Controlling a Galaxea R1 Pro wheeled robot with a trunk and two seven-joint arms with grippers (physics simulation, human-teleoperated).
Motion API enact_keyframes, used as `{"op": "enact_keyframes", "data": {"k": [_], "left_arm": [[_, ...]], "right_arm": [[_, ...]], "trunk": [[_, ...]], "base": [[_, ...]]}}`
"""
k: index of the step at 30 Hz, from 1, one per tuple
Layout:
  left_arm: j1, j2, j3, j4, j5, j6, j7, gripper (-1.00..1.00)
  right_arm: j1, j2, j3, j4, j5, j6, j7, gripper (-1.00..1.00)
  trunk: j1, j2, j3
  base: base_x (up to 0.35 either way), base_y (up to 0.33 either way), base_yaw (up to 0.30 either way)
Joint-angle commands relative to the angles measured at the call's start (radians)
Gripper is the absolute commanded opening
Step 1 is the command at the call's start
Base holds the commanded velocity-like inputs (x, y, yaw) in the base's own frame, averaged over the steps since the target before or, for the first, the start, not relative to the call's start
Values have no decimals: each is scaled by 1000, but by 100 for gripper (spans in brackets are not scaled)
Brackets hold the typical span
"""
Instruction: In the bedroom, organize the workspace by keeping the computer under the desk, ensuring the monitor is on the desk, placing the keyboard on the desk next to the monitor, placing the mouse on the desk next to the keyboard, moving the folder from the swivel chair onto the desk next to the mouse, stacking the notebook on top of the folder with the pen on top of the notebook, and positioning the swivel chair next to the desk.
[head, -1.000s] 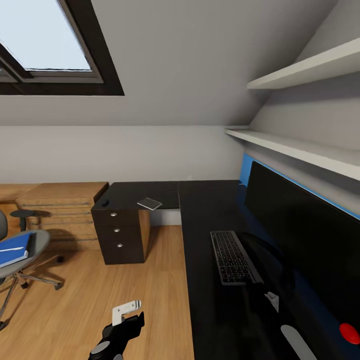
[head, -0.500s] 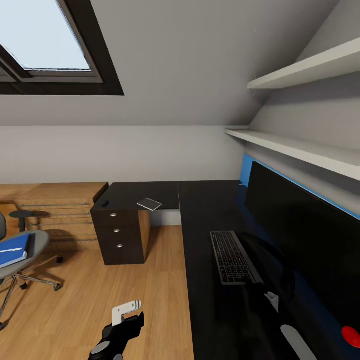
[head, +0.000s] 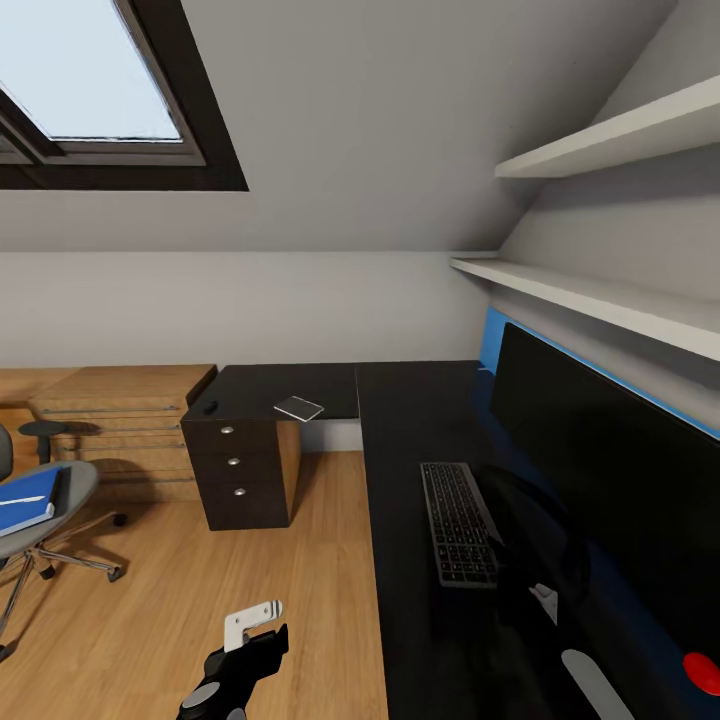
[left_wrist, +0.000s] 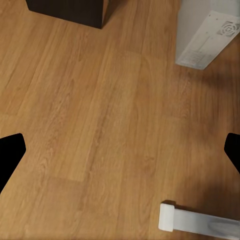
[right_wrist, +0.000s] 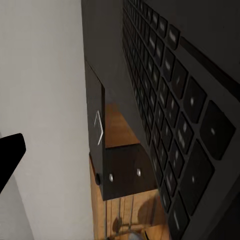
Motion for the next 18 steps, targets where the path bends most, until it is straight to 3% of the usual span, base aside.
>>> {"op": "enact_keyframes", "data": {"k": [1, 18], "left_arm": [[-1, 0, -2, -1, 10, 2, 9, 100], [-1, 0, -1, -2, 9, 2, 10, 100]], "right_arm": [[-1, -1, 2, 0, -10, 2, 2, 100], [-1, 0, 3, 2, -8, 1, -32, 100]], "trunk": [[0, -1, -1], [0, -1, -1]], "base": [[0, 0, 0], [0, 0, 0]]}}
